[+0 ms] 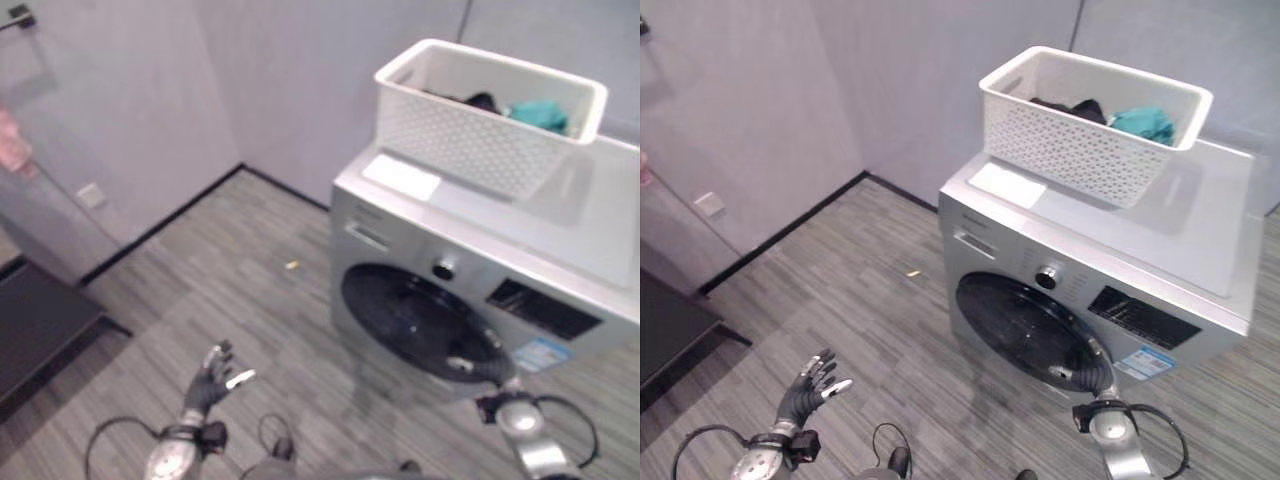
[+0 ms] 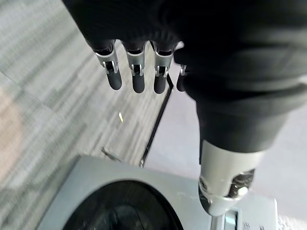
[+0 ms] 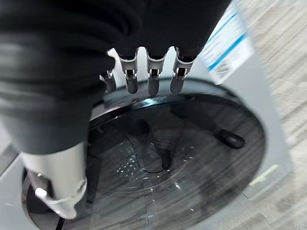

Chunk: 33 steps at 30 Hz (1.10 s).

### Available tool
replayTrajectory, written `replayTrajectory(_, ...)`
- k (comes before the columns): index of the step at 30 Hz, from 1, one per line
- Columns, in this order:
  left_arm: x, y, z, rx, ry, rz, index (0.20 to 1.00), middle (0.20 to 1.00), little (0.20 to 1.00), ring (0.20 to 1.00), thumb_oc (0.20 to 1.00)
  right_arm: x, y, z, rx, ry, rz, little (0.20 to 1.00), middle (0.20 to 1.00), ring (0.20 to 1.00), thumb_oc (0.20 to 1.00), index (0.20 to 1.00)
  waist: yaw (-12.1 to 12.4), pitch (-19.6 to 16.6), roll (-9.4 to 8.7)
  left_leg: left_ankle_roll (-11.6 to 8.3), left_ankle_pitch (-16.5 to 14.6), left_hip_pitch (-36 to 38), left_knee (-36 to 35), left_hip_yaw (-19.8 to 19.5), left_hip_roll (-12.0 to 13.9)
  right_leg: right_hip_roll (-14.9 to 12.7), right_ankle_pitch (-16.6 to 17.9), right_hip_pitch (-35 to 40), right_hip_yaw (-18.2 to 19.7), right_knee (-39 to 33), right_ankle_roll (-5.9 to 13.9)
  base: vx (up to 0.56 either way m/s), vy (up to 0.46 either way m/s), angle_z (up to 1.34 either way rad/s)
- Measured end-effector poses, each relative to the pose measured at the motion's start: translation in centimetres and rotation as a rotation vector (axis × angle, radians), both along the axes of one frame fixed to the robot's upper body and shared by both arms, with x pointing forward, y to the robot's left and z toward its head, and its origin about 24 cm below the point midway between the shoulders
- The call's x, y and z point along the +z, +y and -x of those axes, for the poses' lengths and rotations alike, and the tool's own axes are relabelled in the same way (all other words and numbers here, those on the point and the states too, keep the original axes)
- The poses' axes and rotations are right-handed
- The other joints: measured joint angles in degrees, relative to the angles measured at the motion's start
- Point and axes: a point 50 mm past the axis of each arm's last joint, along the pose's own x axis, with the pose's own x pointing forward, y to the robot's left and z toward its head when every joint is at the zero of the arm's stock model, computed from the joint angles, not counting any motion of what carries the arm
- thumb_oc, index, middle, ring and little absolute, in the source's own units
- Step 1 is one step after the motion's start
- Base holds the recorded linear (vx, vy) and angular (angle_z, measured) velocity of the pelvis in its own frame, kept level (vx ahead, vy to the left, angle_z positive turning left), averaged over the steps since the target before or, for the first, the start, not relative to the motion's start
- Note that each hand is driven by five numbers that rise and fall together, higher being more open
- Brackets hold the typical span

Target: Grab the laundry basket,head to the washer,open it,put in the laundry and shut it.

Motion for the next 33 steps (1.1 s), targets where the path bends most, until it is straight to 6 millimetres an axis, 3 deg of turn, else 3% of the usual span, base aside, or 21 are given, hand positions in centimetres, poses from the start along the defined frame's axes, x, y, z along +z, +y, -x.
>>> replayTrajectory(5, 0.0, 0.1, 0.0, 0.000, 0.001, 0.001, 1.000, 1.000, 1.000, 1.000, 1.000, 0.3, -1.5, 0.8, -0.060, 0.000, 0.023, 1.000, 1.000, 1.000, 1.000, 1.000, 0.15, 1.37, 0.35, -0.01, 0.00, -0.15, -0.13, -0.03, -0.12, -0.12, -0.12, -0.09, -0.16, 0.17, 0.18, 0.00, 0.000, 0.02)
replayTrajectory(10, 0.2, 0.2, -0.2, -0.006, -0.009, 0.003, 1.000, 1.000, 1.000, 1.000, 1.000, 0.6, -3.5, 2.9, -0.119, 0.016, 0.063, 1.000, 1.000, 1.000, 1.000, 1.000, -2.20, 2.33, -0.33, -0.01, -0.01, -1.39, -0.13, 0.26, -0.08, -0.05, -0.10, -1.61, 0.21, 0.33, 0.19, 0.00, -0.020, -0.03)
replayTrajectory(14, 0.4, 0.4, -0.4, -0.003, -0.020, 0.001, 1.000, 1.000, 1.000, 1.000, 1.000, 0.6, -4.0, 3.4, -0.099, 0.040, 0.092, 1.000, 1.000, 1.000, 1.000, 1.000, -3.36, 3.13, -1.36, 0.02, -0.04, -0.70, -0.42, 1.78, 0.04, 0.00, -0.06, -2.04, 1.69, 0.33, 0.15, -0.01, -0.017, -0.19)
replayTrajectory(20, 0.6, 0.3, -0.7, -0.004, -0.030, 0.008, 1.000, 1.000, 1.000, 1.000, 1.000, -0.6, -2.6, 2.7, -0.018, 0.097, 0.054, 1.000, 1.000, 1.000, 1.000, 1.000, -3.56, 3.81, -1.78, 0.03, -0.03, -0.85, -0.52, 2.78, 0.06, -0.02, 0.19, -2.98, 2.81, 0.31, -0.06, -0.01, -0.001, -0.08)
replayTrajectory(24, 0.6, 0.4, -0.7, 0.002, -0.032, 0.017, 1.000, 1.000, 1.000, 1.000, 1.000, -1.2, -1.2, 1.9, 0.050, 0.121, 0.029, 1.000, 1.000, 1.000, 1.000, 1.000, -3.06, 4.54, -0.88, 0.02, -0.02, -0.98, -0.41, 2.84, 0.04, -0.04, 0.25, -3.08, 2.87, 0.28, -0.06, 0.00, 0.000, -0.02)
replayTrajectory(33, 0.4, 0.4, -0.4, 0.007, -0.023, 0.018, 1.000, 1.000, 1.000, 1.000, 1.000, -0.1, 0.0, -0.8, 0.098, 0.047, 0.014, 1.000, 1.000, 1.000, 1.000, 1.000, -1.09, 5.01, 1.43, 0.00, 0.01, -3.21, -0.06, 1.25, -0.26, -0.28, 0.28, -4.01, 1.20, 0.32, 0.00, -0.02, 0.015, 0.09)
